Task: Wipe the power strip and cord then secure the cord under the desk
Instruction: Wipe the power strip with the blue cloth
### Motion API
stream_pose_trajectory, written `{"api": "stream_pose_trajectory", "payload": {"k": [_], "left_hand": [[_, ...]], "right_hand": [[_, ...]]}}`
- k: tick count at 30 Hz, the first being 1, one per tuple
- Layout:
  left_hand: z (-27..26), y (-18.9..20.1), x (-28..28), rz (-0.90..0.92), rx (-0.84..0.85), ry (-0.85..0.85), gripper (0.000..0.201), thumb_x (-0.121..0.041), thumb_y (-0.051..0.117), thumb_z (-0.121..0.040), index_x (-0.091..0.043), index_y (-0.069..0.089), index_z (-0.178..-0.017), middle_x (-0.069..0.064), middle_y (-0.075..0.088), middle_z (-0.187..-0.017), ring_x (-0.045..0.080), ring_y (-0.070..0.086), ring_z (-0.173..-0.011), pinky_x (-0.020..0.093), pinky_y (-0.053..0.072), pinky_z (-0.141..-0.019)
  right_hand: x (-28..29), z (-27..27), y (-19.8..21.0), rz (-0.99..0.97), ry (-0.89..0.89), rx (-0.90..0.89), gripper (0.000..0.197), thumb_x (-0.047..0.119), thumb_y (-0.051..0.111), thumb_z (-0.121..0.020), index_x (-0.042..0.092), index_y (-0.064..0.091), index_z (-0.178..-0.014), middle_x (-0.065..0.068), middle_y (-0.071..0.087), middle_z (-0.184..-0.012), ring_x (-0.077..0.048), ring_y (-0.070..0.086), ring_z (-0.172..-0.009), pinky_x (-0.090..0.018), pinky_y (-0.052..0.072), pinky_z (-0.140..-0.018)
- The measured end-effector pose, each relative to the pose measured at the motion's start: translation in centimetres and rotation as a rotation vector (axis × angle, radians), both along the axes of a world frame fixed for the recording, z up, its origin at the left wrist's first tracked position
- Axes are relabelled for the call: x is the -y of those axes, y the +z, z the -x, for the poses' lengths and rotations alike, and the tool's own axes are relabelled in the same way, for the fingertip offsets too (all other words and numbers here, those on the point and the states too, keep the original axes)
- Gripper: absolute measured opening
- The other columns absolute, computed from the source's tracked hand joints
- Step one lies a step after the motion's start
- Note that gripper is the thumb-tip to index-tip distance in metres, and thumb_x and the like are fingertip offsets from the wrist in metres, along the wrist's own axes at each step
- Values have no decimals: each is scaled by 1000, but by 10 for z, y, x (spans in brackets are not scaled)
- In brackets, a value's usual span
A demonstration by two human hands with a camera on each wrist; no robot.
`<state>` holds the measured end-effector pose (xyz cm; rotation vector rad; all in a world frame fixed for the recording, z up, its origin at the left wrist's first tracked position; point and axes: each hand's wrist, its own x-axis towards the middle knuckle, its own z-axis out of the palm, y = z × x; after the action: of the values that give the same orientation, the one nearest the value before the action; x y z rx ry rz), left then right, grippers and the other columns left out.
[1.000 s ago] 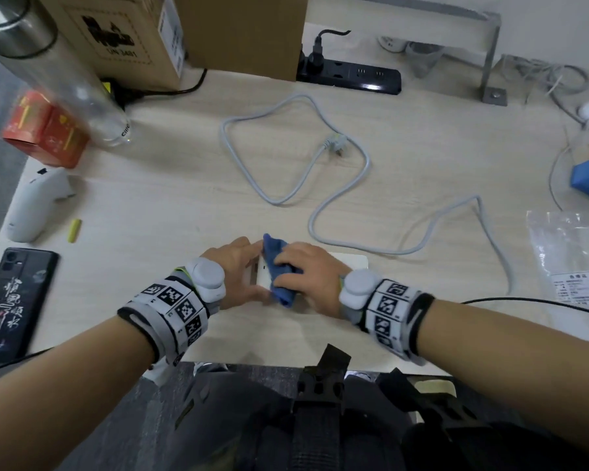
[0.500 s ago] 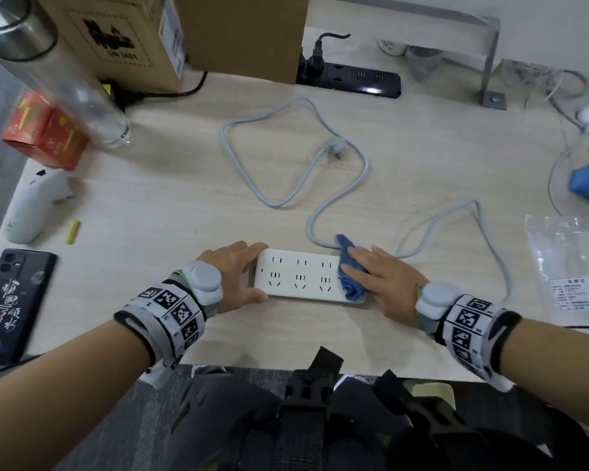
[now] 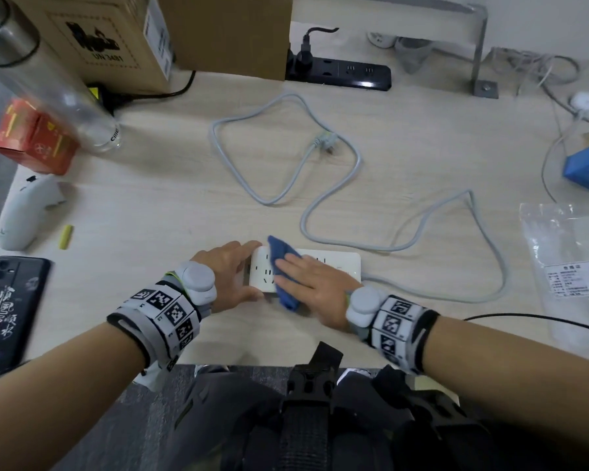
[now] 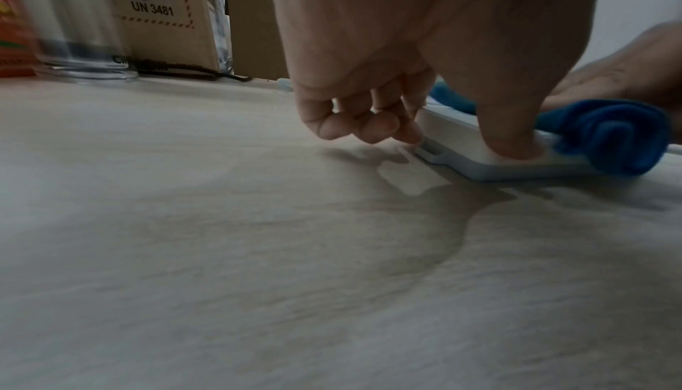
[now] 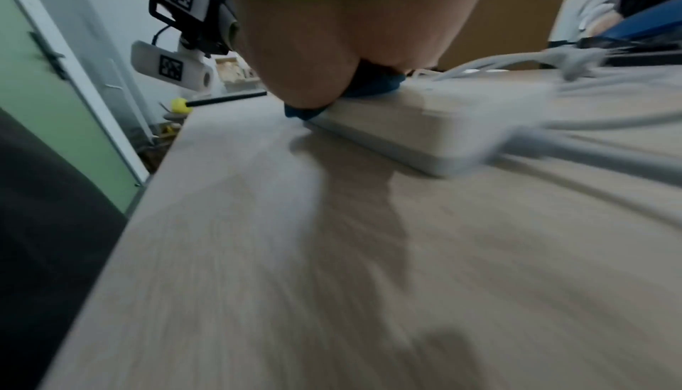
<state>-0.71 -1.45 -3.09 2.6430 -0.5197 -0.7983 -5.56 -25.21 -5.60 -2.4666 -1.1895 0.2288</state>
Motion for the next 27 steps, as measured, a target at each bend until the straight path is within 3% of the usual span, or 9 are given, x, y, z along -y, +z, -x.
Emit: {"api": "stream_pose_trajectory", "payload": {"k": [5,7,10,13,15,17,20,23,27], "left_hand": [[-2,2,0,-29,-16,-19,73,-59,68,-70,-40,31,-130,-15,41,-83,12,48,-70,29,41,-66],[0,1,0,-26,-12,-10,76,-59,68,-69,-39,30,-132,-13,45,-92,14,53,-78,31,46,-71],[1,0,0,-24,-41,8,89,-59,71,-66,-34,27,-139,-7,45,-121,19,54,-105,38,49,-86],[-1,0,8,21,-67,87,108,-60,76,-59,-21,22,-145,0,36,-139,21,43,-124,41,42,-101],[-2,1,21,39,-63,129,107,-54,80,-58,-18,26,-143,4,37,-139,22,43,-124,39,40,-102],[-3,2,32,-21,-80,124,103,-51,82,-57,-18,30,-139,6,41,-135,24,47,-119,39,43,-99],[-8,10,38,-199,-132,61,103,-62,80,-49,-22,34,-132,5,47,-124,24,54,-106,43,49,-90],[-12,18,42,-228,-106,4,87,-57,80,-56,-19,44,-127,5,43,-122,25,52,-105,42,49,-89],[-5,13,34,187,60,89,47,-28,73,-77,-12,53,-117,4,46,-115,21,50,-97,39,46,-89]], "right_hand": [[92,15,7,39,-105,12,72,-13,70,-70,1,48,-136,-22,43,-143,-34,32,-137,-41,22,-117],[105,15,5,24,-113,-3,68,-13,72,-67,1,53,-131,-21,50,-138,-32,38,-133,-39,30,-114],[90,5,11,-19,-228,27,35,0,59,-75,2,68,-109,-18,68,-116,-31,64,-108,-40,54,-85],[67,-6,32,-170,-339,38,37,12,43,-77,-2,70,-98,-19,72,-93,-31,69,-82,-38,59,-63],[61,-13,43,-250,-404,-2,38,15,42,-82,-2,70,-102,-17,72,-98,-28,66,-88,-31,54,-77],[62,-18,48,-290,-489,-58,42,18,39,-86,1,68,-111,-13,69,-108,-15,58,-99,-16,41,-91],[68,-20,49,-286,-608,-117,42,13,38,-88,9,66,-119,-6,67,-113,-11,56,-101,0,31,-90],[77,-20,57,-299,-655,-110,44,9,38,-85,13,65,-119,-2,68,-111,-13,58,-98,-9,39,-88],[84,-14,61,-376,-691,-28,44,3,41,-85,13,65,-121,1,68,-112,-12,60,-97,-26,48,-88]]}}
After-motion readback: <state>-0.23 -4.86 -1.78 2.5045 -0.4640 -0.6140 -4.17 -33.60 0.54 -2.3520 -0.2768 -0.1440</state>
